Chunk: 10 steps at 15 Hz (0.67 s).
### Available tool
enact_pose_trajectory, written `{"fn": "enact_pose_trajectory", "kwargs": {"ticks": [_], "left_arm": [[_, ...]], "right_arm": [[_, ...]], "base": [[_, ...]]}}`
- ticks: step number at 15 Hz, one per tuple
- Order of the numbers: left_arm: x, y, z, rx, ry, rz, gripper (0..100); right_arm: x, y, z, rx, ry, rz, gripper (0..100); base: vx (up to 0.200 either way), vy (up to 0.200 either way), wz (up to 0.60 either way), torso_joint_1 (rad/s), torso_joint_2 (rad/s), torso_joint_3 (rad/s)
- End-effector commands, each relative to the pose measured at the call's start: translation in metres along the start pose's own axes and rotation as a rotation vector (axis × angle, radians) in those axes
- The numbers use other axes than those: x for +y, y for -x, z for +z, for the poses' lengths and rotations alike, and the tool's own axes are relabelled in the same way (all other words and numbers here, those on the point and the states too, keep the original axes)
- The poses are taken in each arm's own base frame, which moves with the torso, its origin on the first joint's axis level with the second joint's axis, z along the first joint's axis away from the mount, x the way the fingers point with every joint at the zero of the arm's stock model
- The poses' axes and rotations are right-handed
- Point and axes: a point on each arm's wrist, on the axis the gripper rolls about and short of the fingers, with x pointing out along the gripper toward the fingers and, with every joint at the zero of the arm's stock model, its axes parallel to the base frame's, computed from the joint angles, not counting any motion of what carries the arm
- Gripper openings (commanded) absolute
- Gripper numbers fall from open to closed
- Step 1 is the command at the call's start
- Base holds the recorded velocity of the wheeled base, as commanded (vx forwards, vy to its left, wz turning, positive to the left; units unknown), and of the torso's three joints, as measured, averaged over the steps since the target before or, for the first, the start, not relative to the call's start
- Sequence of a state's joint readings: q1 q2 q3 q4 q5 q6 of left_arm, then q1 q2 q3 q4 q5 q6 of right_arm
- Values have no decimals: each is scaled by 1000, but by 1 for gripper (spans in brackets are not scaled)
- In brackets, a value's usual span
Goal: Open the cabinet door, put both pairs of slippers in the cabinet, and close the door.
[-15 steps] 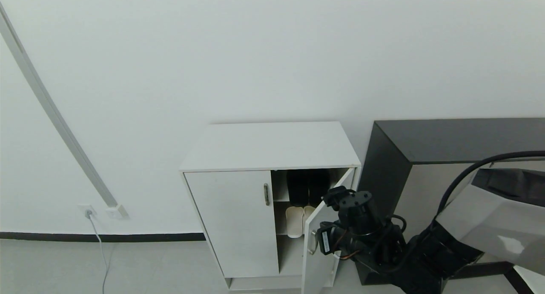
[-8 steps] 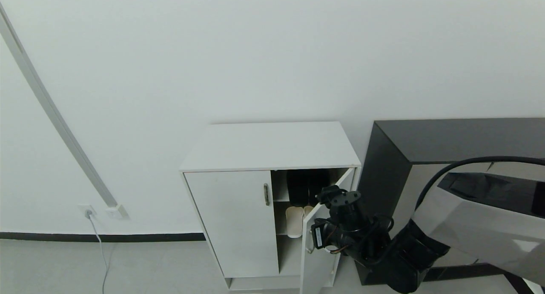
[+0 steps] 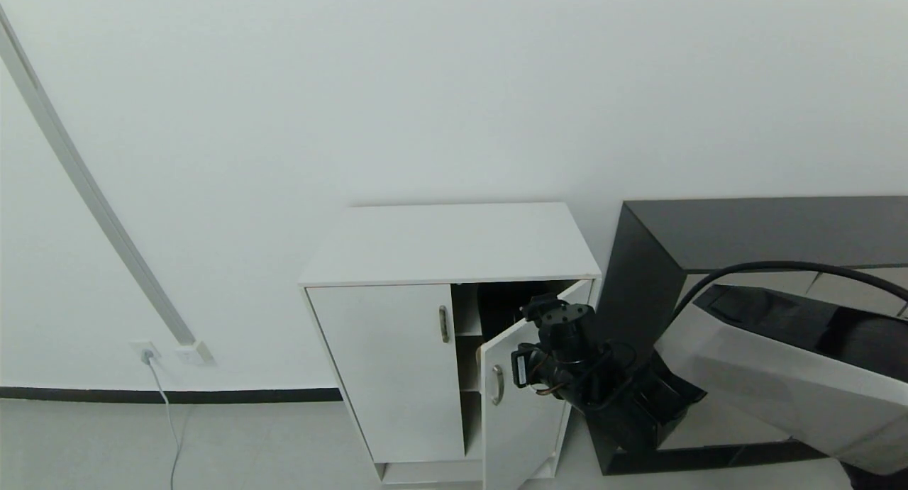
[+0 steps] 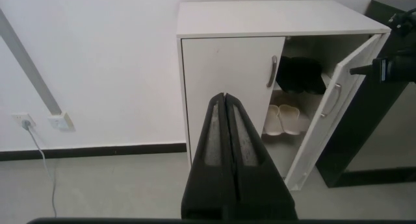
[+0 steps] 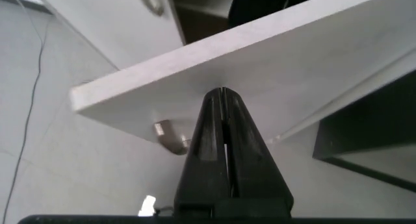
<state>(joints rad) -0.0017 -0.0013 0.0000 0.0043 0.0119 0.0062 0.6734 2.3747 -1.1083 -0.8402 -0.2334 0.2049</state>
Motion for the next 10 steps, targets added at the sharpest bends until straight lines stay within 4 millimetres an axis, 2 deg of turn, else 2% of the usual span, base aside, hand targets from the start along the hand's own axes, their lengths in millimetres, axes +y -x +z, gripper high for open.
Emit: {"fn": "enact_pose_trajectory", "kwargs": {"ticks": [1,6,10], "left_arm": [[0,0,0,2,0,1,0],[0,0,0,2,0,2,0],[0,0,0,2,0,2,0]], "right_arm": [[-3,-13,-4,-2,2,-11,0],[-14,-37,1,-48,-14,-35,0],[-20,-58,-5,-61,-24,-48,0]], "base": [[0,0,0,0,0,0],[0,0,0,0,0,0],[0,0,0,0,0,0]]}}
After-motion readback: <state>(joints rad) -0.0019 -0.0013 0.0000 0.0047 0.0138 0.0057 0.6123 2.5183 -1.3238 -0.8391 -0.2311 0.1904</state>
